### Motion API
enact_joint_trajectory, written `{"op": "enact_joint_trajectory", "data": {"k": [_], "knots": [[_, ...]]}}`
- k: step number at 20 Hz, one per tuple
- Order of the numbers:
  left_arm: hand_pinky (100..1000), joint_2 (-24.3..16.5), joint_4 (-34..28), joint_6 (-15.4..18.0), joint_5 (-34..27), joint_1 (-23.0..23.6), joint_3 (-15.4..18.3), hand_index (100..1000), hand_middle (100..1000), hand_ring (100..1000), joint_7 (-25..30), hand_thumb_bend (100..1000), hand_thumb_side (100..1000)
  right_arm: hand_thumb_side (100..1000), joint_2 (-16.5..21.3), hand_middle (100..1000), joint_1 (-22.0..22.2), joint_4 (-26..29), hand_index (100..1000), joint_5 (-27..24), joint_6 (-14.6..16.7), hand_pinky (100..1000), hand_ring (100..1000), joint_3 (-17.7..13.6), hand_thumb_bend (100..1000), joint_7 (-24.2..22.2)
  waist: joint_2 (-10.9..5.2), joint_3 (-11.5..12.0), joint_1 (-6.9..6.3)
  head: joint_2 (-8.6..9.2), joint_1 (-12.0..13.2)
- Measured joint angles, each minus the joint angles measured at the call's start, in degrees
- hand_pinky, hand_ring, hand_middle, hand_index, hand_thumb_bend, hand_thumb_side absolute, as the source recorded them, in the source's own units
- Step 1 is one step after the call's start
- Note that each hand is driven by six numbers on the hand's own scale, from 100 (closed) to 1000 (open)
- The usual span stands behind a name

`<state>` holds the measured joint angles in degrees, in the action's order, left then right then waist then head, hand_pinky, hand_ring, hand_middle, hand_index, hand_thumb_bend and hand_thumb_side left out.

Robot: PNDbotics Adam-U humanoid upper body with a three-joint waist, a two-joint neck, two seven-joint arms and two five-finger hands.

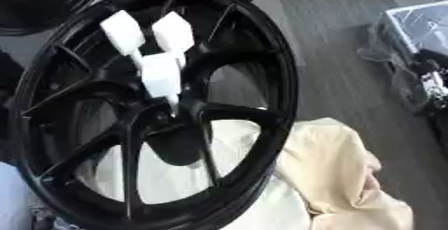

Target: Pull the pin out of the wheel hub.

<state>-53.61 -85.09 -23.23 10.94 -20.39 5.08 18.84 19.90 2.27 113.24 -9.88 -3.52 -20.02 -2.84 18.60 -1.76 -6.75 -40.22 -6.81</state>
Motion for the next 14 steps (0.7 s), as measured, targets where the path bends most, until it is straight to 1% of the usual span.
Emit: {"op": "enact_joint_trajectory", "data": {"k": [3,4,5,6,7,8,10,12,14], "knots": [[857,0.2,0.83,1.39,-0.46,-0.31,0.0,927,853,848,-0.39,595,911,581,0.0,864,-0.05,0.0,856,-0.04,-0.05,1000,923,0.0,100,-0.05,0.0,-0.02,0.0,0.0,0.1],[780,0.2,1.03,1.65,-0.58,-0.32,0.0,894,805,800,-0.51,210,939,580,0.0,865,-0.06,0.0,856,-0.07,-0.06,1000,923,0.01,100,-0.06,-0.01,-0.02,0.0,0.0,0.12],[739,0.25,1.07,1.93,-0.75,-0.4,0.03,873,776,766,-0.67,140,956,579,0.0,864,-0.04,0.0,856,-0.15,-0.07,1000,923,0.01,100,-0.07,-0.09,-0.04,0.04,-0.05,0.13],[675,0.57,0.92,2.3,-1.05,-1.01,0.25,835,744,716,-1.0,118,889,579,0.0,862,0.06,0.0,855,-0.23,-0.07,1000,922,0.02,100,-0.07,-0.27,-0.04,0.15,-0.27,0.13],[653,1.24,0.37,2.8,-1.5,-1.99,0.85,805,725,696,-1.49,116,858,578,0.0,862,0.21,0.0,855,-0.31,-0.07,1000,922,0.04,100,-0.06,-0.55,-0.04,0.38,-0.51,0.13],[639,2.11,-0.42,3.41,-2.07,-3.1,1.73,771,706,682,-2.09,137,828,576,-0.03,862,0.33,0.0,856,-0.4,-0.07,1000,923,0.14,100,-0.05,-0.77,-0.07,0.66,-0.64,0.15],[645,4.6,-2.83,5.01,-3.74,-6.07,4.19,772,715,694,-3.67,167,801,571,-0.17,862,0.29,0.0,855,-0.5,-0.03,1000,923,0.34,100,-0.02,-0.81,-0.32,1.28,-0.93,0.27],[663,7.37,-5.5,6.71,-5.43,-8.92,6.96,787,745,725,-5.38,179,794,565,-0.54,862,0.07,0.0,855,-0.79,0.22,1000,923,0.38,100,0.05,-0.79,-0.74,1.63,-0.96,0.64],[671,10.09,-8.32,8.06,-7.2,-10.99,9.59,793,759,735,-7.02,187,787,562,-0.74,862,-0.48,0.0,856,-1.12,0.57,1000,923,0.54,100,0.12,-0.66,-1.3,1.86,-0.94,1.06]]}}
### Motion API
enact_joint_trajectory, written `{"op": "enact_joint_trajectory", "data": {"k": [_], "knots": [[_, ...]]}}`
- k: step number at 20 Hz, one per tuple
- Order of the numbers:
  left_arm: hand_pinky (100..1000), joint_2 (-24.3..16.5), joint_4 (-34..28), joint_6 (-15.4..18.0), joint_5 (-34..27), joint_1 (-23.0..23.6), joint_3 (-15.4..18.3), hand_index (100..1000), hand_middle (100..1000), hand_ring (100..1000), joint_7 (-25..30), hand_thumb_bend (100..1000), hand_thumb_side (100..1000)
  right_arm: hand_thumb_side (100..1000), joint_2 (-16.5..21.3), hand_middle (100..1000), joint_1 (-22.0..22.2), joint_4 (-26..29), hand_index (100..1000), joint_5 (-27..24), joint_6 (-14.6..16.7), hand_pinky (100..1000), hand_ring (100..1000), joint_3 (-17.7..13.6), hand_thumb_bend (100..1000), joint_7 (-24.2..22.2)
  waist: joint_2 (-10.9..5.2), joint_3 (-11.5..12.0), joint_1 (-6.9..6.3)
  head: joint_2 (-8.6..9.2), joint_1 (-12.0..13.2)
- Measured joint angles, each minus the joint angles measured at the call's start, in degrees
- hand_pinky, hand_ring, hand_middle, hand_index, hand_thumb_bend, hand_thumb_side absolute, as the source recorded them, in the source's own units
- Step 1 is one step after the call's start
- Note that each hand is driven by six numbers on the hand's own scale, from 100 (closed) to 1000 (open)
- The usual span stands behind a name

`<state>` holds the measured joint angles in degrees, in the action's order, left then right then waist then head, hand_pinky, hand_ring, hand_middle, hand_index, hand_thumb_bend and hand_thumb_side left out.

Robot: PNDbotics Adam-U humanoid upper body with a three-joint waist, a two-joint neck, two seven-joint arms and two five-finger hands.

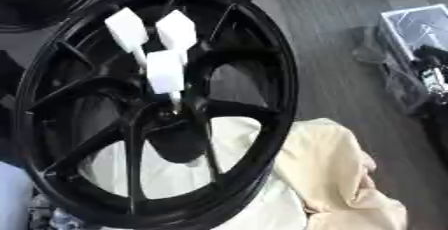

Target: Pull the pin out of the wheel hub.

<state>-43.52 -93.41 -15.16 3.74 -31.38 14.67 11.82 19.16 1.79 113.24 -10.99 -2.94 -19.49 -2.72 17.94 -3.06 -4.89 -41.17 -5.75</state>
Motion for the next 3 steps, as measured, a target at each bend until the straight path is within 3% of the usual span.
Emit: {"op": "enact_joint_trajectory", "data": {"k": [3], "knots": [[676,4.06,-3.93,-0.05,-2.51,-0.88,2.04,799,756,735,-2.53,210,794,556,-0.3,863,-0.69,0.0,857,-0.59,0.6,1000,924,0.16,100,0.1,0.44,-0.64,0.5,0.12,0.65]]}}
